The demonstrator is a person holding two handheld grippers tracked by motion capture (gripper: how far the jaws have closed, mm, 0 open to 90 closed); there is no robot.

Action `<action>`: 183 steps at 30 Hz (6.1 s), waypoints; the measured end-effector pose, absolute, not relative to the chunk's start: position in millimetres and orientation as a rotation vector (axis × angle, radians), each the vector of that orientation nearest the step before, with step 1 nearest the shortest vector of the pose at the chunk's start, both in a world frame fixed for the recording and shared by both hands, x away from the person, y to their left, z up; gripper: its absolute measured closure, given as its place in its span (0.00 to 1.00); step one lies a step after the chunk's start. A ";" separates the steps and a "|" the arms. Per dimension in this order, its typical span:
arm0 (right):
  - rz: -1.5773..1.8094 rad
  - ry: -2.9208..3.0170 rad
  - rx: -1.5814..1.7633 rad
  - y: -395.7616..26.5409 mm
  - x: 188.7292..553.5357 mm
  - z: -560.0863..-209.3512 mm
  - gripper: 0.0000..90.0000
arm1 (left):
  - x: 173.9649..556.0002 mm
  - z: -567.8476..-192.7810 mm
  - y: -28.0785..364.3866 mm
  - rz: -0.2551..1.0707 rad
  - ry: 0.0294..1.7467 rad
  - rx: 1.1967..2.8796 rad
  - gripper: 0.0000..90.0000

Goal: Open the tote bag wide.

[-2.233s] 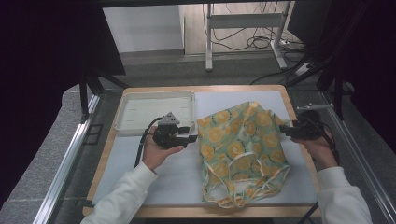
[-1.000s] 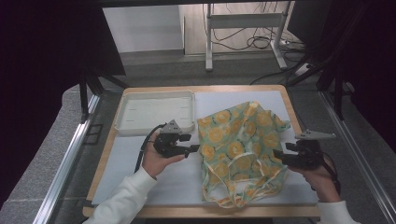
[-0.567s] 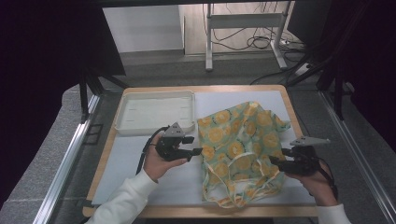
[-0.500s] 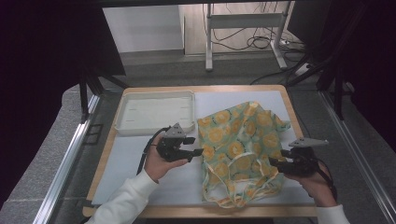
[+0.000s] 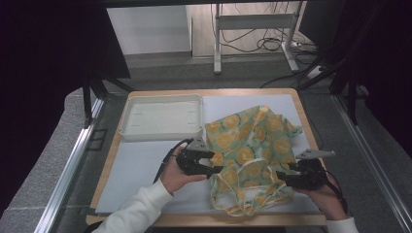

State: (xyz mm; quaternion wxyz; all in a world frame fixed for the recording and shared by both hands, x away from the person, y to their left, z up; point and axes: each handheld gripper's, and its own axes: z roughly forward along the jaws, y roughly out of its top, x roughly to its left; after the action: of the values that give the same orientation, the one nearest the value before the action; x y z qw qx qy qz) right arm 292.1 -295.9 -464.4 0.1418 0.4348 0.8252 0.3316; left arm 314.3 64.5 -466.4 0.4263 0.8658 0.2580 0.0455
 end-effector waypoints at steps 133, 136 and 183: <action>1.109 2.230 1.083 -287.3 328.9 -362.3 0.98 | 341.4 -404.5 111.0 0.112 0.685 1.905 1.00; 1.110 2.223 1.082 -287.5 333.7 -358.5 0.98 | 345.7 -401.4 112.0 0.106 0.693 1.894 1.00; 1.029 2.120 1.115 -282.1 409.9 -311.2 0.98 | 390.7 -373.6 116.8 0.163 0.782 1.792 1.00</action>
State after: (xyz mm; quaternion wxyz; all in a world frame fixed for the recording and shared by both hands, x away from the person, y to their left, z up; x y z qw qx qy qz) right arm 409.9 -282.1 -311.2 0.2641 0.4127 0.7842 0.3808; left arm 390.7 116.8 -373.6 0.5563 0.7590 0.3312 0.0689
